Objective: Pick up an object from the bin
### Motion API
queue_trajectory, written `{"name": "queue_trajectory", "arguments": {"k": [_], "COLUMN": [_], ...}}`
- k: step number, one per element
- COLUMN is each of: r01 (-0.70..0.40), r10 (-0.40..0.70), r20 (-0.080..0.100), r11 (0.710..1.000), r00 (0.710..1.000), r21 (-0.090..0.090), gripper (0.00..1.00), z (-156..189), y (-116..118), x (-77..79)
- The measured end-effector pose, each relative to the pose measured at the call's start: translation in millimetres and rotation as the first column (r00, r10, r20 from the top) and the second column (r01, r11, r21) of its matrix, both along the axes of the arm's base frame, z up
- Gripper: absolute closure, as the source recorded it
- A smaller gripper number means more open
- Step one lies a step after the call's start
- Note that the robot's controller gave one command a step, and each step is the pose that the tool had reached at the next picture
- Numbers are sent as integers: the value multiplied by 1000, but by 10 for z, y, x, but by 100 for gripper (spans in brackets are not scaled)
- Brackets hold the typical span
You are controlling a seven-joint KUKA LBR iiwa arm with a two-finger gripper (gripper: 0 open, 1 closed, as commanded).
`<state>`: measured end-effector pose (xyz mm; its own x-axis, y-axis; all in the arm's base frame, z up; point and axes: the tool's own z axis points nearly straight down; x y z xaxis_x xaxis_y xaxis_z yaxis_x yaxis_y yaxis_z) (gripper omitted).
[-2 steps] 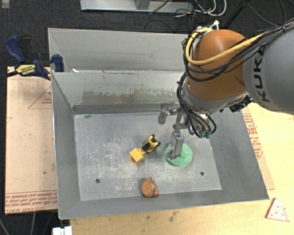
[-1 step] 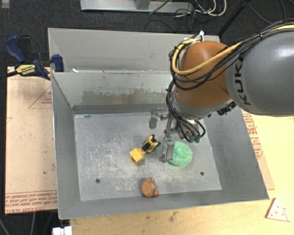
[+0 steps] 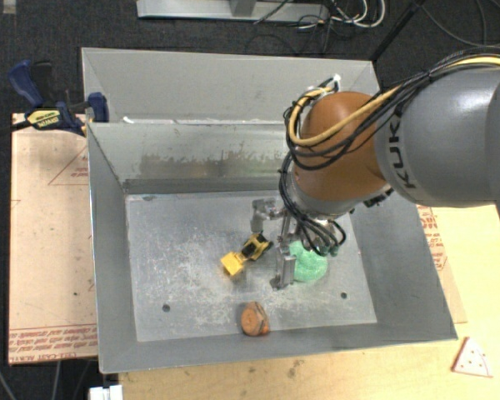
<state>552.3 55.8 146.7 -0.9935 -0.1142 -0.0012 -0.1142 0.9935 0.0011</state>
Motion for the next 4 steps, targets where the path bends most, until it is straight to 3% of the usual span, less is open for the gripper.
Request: {"name": "queue_trajectory", "arguments": {"k": [1, 2, 3, 4], "r01": [-124, -158, -181, -392], "r10": [124, 158, 181, 392], "r20": [3, 4, -2, 8], "r11": [992, 987, 984, 920], "r00": [992, 987, 984, 920], "r21": [-1, -1, 1, -3], "gripper": [0, 0, 0, 0], "z": [-250, -304, -139, -42], "y": [35, 53, 26, 159], "x": [34, 64, 58, 169]}}
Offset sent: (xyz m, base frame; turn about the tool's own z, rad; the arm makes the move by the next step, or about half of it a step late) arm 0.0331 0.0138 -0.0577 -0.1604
